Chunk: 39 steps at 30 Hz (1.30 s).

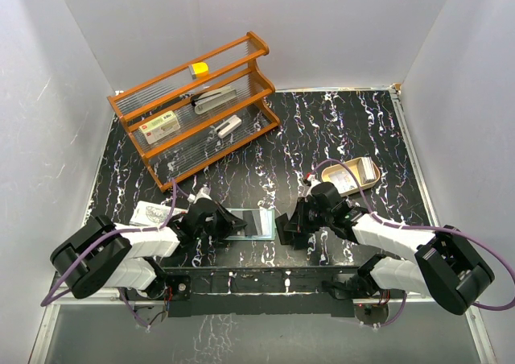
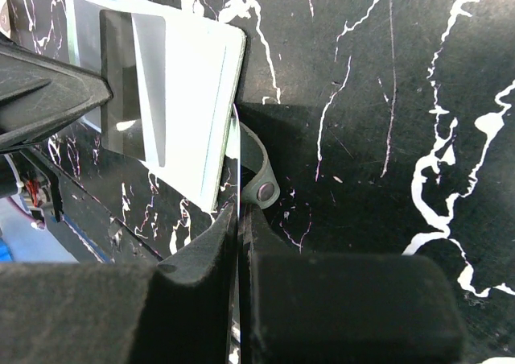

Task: Put the credit cards into the card holder
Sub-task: Insert the credit card into the card holder.

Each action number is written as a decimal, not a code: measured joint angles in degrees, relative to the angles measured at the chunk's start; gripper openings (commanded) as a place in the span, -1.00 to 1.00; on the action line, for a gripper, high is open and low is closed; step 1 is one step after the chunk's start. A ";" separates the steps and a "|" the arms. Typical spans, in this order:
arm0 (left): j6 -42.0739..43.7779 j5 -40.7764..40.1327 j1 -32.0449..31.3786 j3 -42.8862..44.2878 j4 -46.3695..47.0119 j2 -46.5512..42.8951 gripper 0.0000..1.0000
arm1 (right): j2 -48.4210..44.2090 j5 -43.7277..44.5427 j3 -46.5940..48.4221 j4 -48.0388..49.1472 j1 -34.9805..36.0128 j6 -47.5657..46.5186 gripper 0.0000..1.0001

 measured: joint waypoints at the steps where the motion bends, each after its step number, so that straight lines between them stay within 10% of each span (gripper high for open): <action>1: 0.42 0.09 0.00 0.17 -0.04 0.04 -1.00 | 0.00 0.00 0.00 0.00 0.04 -0.02 -1.00; 14: 4.00 1.79 0.00 2.91 -0.63 2.91 -1.00 | 0.00 -0.02 0.00 0.02 0.57 -0.02 -1.00; 23: 6.16 1.84 0.00 6.43 -7.39 1.18 -0.12 | -0.44 0.00 0.00 -0.63 0.81 -0.46 -1.00; 39: 9.88 -0.42 0.00 9.88 -14.53 -0.85 0.03 | -0.76 -0.02 0.33 -1.88 1.01 -1.55 -1.00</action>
